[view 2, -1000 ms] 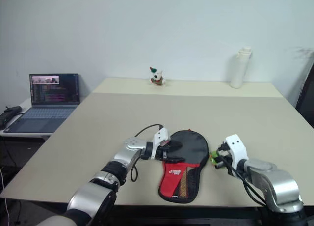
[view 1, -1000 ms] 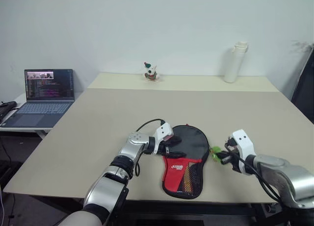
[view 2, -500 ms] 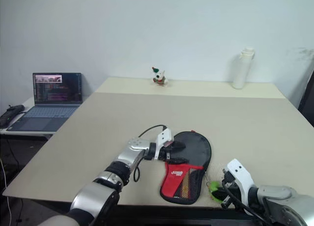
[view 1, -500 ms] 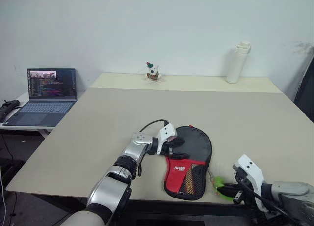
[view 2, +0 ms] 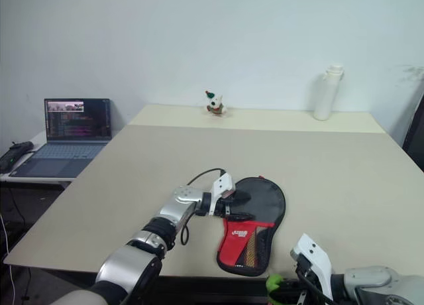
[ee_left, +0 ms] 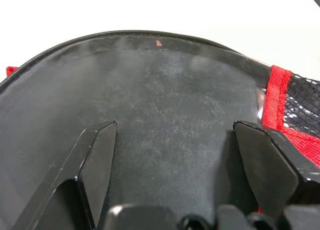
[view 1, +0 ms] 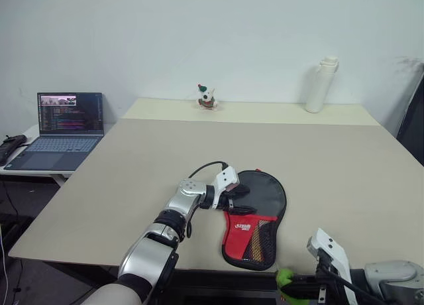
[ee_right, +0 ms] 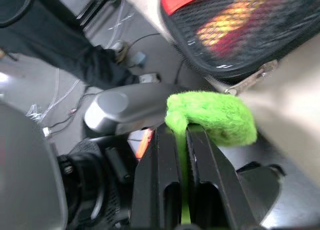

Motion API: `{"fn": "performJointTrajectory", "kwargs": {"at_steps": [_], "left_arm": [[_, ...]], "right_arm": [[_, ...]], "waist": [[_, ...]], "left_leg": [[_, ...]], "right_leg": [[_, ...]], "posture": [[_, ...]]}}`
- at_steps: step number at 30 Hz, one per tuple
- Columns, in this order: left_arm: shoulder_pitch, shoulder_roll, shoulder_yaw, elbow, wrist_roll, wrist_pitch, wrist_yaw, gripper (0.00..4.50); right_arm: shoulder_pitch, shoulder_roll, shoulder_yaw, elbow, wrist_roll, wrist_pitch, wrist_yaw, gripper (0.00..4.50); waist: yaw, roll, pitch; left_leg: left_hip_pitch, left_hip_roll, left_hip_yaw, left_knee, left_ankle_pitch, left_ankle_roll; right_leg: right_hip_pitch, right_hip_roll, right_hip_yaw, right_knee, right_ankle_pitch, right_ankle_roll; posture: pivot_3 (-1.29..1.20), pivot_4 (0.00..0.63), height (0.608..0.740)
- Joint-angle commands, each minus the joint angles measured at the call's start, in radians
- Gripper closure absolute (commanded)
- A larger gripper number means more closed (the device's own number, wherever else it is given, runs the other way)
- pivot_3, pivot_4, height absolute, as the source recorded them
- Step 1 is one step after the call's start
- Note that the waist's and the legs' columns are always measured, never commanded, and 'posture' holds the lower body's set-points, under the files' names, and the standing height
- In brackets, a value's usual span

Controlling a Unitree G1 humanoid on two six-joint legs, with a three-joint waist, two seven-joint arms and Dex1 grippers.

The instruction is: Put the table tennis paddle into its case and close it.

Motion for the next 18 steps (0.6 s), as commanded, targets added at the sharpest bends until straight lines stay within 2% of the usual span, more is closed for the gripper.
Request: {"fn": "performJointTrajectory", "kwargs": {"at_steps": [1, 9, 12, 18], "left_arm": [[0.019, -0.022, -0.035, 0.031, 0.040, 0.005, 0.003, 0.44], [0.020, -0.026, -0.037, 0.030, 0.040, 0.002, 0.003, 0.44], [0.021, -0.027, -0.037, 0.028, 0.040, 0.002, 0.004, 0.44], [0.025, -0.029, -0.036, 0.023, 0.038, 0.003, 0.004, 0.44]], "right_arm": [[0.024, -0.024, 0.015, -0.040, 0.053, -0.039, 0.022, 4.48], [0.013, -0.036, 0.046, -0.026, 0.055, -0.090, -0.022, 4.48], [-0.021, -0.034, 0.023, -0.029, 0.101, -0.079, -0.042, 3.72], [-0.090, -0.058, -0.012, -0.003, 0.228, -0.068, -0.081, 1.69]], "waist": [[0.000, 0.000, 0.000], [0.000, 0.000, 0.000], [0.000, 0.000, 0.000], [0.000, -0.001, 0.000]], "left_leg": [[0.000, 0.000, 0.000, 0.000, 0.000, 0.000], [0.000, 0.000, 0.000, 0.000, 0.000, 0.000], [0.000, 0.000, 0.000, 0.000, 0.000, 0.000], [0.000, 0.000, -0.001, 0.000, 0.000, 0.000]], "right_leg": [[0.000, 0.000, 0.000, 0.000, 0.000, 0.000], [0.000, 0.000, 0.000, 0.000, 0.000, 0.000], [0.000, 0.000, 0.000, 0.000, 0.000, 0.000], [0.001, 0.000, 0.000, 0.000, 0.000, 0.000]], "posture": [[0.00, 0.150, 0.740], [0.00, 0.150, 0.740], [0.00, 0.150, 0.740], [0.00, 0.150, 0.740]]}}
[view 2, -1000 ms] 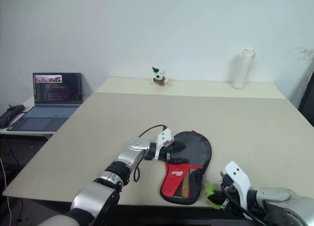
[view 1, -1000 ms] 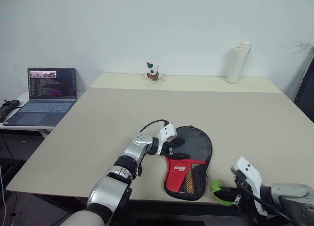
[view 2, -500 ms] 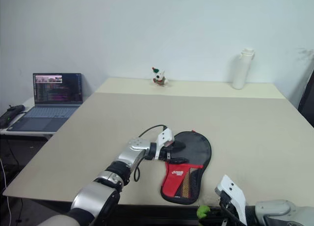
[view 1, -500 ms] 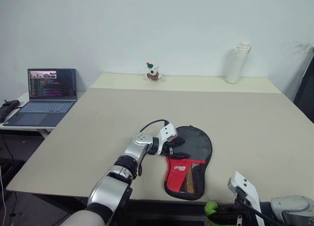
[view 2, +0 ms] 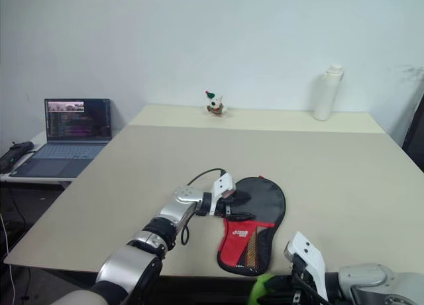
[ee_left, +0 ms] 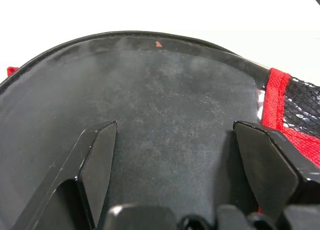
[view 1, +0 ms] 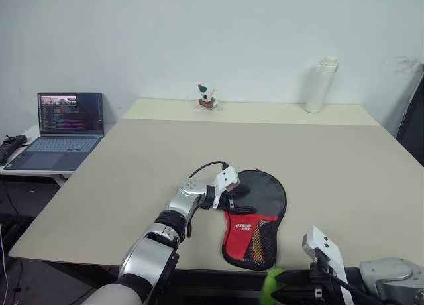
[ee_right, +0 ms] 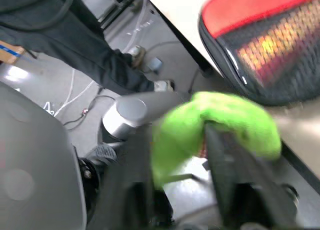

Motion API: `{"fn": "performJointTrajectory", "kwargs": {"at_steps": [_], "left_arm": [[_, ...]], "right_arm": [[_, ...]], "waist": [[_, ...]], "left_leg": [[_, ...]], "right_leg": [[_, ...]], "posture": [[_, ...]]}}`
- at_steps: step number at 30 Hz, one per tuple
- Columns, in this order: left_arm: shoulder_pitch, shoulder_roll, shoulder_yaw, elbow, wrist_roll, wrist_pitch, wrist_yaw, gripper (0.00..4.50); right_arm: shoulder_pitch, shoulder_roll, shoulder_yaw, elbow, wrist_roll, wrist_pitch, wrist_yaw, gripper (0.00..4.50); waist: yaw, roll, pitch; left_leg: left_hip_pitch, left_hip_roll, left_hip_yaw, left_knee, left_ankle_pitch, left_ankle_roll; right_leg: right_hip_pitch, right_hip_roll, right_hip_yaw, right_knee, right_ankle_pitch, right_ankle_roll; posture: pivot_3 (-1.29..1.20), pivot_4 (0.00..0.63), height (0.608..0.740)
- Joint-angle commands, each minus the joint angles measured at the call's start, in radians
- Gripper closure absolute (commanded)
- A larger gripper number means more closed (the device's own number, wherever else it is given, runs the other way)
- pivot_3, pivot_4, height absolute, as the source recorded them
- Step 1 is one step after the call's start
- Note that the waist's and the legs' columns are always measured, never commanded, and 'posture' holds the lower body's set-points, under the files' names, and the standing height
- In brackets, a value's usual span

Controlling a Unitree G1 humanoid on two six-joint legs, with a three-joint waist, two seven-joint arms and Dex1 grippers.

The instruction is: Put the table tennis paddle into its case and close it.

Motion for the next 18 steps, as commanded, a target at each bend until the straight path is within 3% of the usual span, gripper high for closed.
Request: {"fn": "performJointTrajectory", "kwargs": {"at_steps": [1, 4, 10, 14, 18], "left_arm": [[0.026, -0.027, -0.032, 0.020, 0.032, 0.009, 0.001, 0.44], [0.028, -0.030, -0.013, -0.002, 0.009, 0.023, -0.004, 0.44], [0.088, 0.026, 0.021, -0.210, -0.067, 0.094, -0.083, 0.44], [0.185, 0.118, 0.046, -0.457, -0.139, 0.212, -0.131, 0.44], [0.324, 0.257, 0.129, -0.735, -0.252, 0.378, -0.137, 0.44]], "right_arm": [[-0.043, -0.021, -0.051, 0.011, 0.105, -0.005, -0.017, 1.69], [-0.135, -0.026, -0.064, 0.103, 0.105, -0.029, -0.039, 1.69], [-0.288, -0.022, -0.032, 0.309, -0.120, -0.219, -0.048, 1.69], [-0.350, 0.010, 0.016, 0.449, -0.313, -0.455, -0.010, 1.69], [-0.470, 0.044, 0.055, 0.634, -0.358, -0.540, 0.090, 1.69]], "waist": [[0.000, 0.000, 0.000], [-0.002, 0.000, 0.000], [-0.004, -0.001, 0.001], [-0.012, -0.001, 0.003], [-0.038, -0.002, 0.007]], "left_leg": [[0.000, 0.000, 0.000, 0.000, 0.000, 0.000], [0.000, 0.000, 0.000, 0.000, 0.000, 0.000], [-0.002, 0.000, 0.001, -0.001, 0.000, 0.000], [-0.003, 0.002, 0.003, -0.002, -0.001, 0.002], [-0.002, 0.004, 0.004, -0.002, -0.001, 0.003]], "right_leg": [[0.000, 0.000, 0.000, 0.000, 0.000, 0.000], [0.000, 0.000, 0.000, 0.000, 0.000, 0.000], [-0.002, 0.000, 0.002, -0.001, 0.000, 0.000], [-0.005, 0.004, 0.004, 0.000, -0.001, -0.001], [-0.008, 0.007, 0.005, 0.004, -0.003, -0.004]], "posture": [[0.00, 0.150, 0.740], [0.00, 0.150, 0.740], [0.00, 0.150, 0.740], [0.00, 0.150, 0.740], [0.00, 0.150, 0.740]]}}
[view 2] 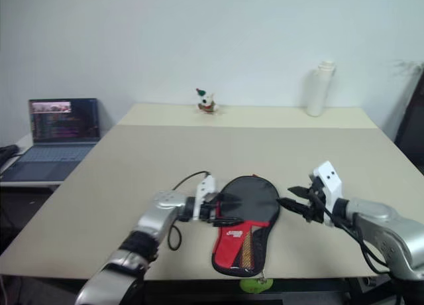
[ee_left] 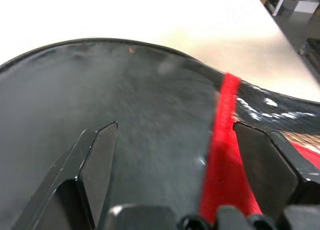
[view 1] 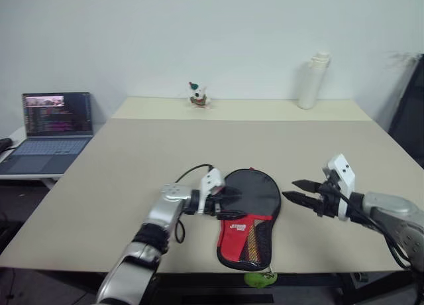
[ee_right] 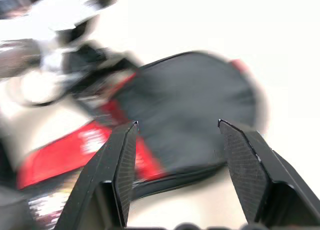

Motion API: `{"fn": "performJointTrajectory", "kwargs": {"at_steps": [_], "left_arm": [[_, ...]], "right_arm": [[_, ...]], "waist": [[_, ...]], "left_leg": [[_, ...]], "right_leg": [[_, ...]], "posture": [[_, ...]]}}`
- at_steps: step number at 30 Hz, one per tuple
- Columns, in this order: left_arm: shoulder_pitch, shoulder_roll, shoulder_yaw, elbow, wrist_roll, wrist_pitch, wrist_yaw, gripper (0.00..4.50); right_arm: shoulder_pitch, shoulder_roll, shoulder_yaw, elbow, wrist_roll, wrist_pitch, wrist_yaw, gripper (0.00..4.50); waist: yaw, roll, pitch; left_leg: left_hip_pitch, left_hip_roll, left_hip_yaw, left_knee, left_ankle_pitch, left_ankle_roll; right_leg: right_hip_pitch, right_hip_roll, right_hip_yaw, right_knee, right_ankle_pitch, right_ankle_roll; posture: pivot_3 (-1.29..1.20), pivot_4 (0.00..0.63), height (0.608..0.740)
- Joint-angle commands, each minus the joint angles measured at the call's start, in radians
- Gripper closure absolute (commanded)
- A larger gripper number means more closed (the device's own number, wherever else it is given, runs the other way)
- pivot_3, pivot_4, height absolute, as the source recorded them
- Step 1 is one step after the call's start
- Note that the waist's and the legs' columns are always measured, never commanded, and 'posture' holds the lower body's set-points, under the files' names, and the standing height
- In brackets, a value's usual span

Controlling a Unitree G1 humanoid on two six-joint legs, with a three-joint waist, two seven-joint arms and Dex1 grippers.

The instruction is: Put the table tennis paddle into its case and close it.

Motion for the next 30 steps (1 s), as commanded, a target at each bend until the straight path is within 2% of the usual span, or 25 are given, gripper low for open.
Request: {"fn": "performJointTrajectory", "kwargs": {"at_steps": [1, 6, 12, 18, 22, 30], "left_arm": [[0.088, 0.106, 0.091, -0.241, -0.114, 0.135, -0.002, 0.44], [0.215, 0.221, 0.168, -0.418, -0.200, 0.249, 0.037, 0.44], [0.332, 0.245, 0.248, -0.606, -0.257, 0.323, 0.176, 0.44], [0.377, 0.243, 0.263, -0.733, -0.281, 0.369, 0.291, 0.44], [0.394, 0.267, 0.300, -0.787, -0.286, 0.373, 0.349, 0.44], [0.358, 0.250, 0.250, -0.717, -0.251, 0.334, 0.408, 0.44]], "right_arm": [[-0.095, 0.033, 0.031, 0.127, -0.071, -0.124, 0.078, 1.69], [-0.172, 0.071, 0.075, 0.285, -0.153, -0.244, 0.174, 1.69], [-0.291, 0.121, 0.124, 0.559, -0.264, -0.405, 0.303, 1.69], [-0.352, 0.117, 0.131, 0.767, -0.353, -0.543, 0.402, 1.69], [-0.358, 0.112, 0.106, 0.795, -0.377, -0.565, 0.397, 1.69], [-0.307, 0.083, 0.069, 0.742, -0.384, -0.548, 0.400, 1.69]], "waist": [[-0.011, -0.001, 0.002], [-0.016, 0.000, 0.004], [-0.009, -0.001, 0.007], [0.001, -0.002, 0.008], [-0.002, -0.001, 0.009], [-0.001, 0.000, 0.009]], "left_leg": [[0.001, 0.001, 0.000, 0.000, 0.000, 0.000], [0.002, 0.002, -0.003, -0.001, 0.000, 0.000], [0.001, 0.002, -0.001, 0.000, 0.000, 0.000], [0.001, 0.002, 0.000, 0.000, 0.000, 0.000], [0.001, 0.002, 0.000, 0.000, 0.000, 0.000], [0.002, 0.002, 0.001, 0.000, 0.000, 0.000]], "right_leg": [[0.000, 0.001, 0.000, 0.001, 0.000, -0.001], [0.000, 0.003, 0.000, 0.004, -0.002, -0.005], [0.000, -0.001, 0.000, 0.003, -0.001, -0.004], [0.000, -0.002, 0.000, 0.002, -0.001, -0.004], [0.000, -0.001, 0.001, 0.003, 0.000, -0.006], [0.000, -0.001, 0.000, 0.003, 0.000, -0.006]], "posture": [[0.00, 0.150, 0.740], [0.00, 0.150, 0.740], [0.00, 0.150, 0.740], [0.00, 0.150, 0.740], [0.00, 0.150, 0.740], [0.00, 0.150, 0.740]]}}
